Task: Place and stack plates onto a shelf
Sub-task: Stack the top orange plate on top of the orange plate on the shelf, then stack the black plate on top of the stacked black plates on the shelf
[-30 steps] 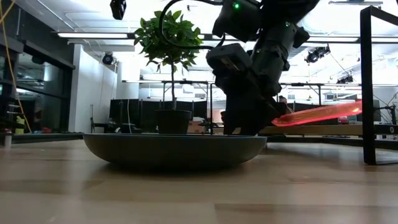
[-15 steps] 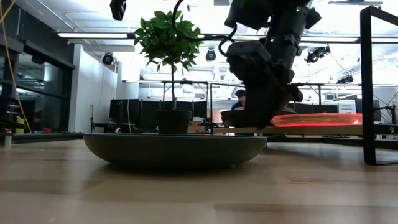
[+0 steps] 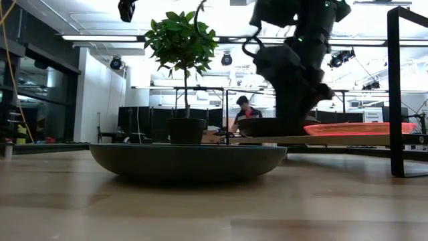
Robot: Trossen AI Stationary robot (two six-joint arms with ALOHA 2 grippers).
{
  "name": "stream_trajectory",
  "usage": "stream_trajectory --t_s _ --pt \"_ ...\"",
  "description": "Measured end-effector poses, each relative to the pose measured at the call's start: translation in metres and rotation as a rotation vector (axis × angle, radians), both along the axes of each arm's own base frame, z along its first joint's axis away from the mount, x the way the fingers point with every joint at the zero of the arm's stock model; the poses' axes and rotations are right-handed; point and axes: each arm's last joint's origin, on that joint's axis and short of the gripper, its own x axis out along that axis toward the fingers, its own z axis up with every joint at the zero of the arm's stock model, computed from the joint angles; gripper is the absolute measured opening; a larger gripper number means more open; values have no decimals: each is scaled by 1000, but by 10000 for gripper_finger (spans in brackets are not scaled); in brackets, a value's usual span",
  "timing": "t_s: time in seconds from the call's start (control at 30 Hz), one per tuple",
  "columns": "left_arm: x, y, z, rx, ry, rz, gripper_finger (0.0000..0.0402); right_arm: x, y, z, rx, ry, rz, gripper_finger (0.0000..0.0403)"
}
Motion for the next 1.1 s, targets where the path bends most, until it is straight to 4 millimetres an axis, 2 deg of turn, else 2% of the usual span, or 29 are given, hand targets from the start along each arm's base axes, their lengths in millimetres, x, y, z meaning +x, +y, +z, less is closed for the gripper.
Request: stream_trajectory --t_s 0.17,0.27,0.4,0.53,1.1 --pt "0 0 0 0 0 0 130 23 5 11 85 -263 83 155" --pt "0 0 0 0 0 0 130 35 7 9 116 -353 147 155" --pt "0 0 0 -1 0 0 130 38 -1 -6 83 -295 125 155" --pt "0 0 0 -1 -1 0 130 42 -8 -19 123 -262 124 155" --pt "0 1 0 0 -2 19 130 45 18 -47 130 -182 249 155"
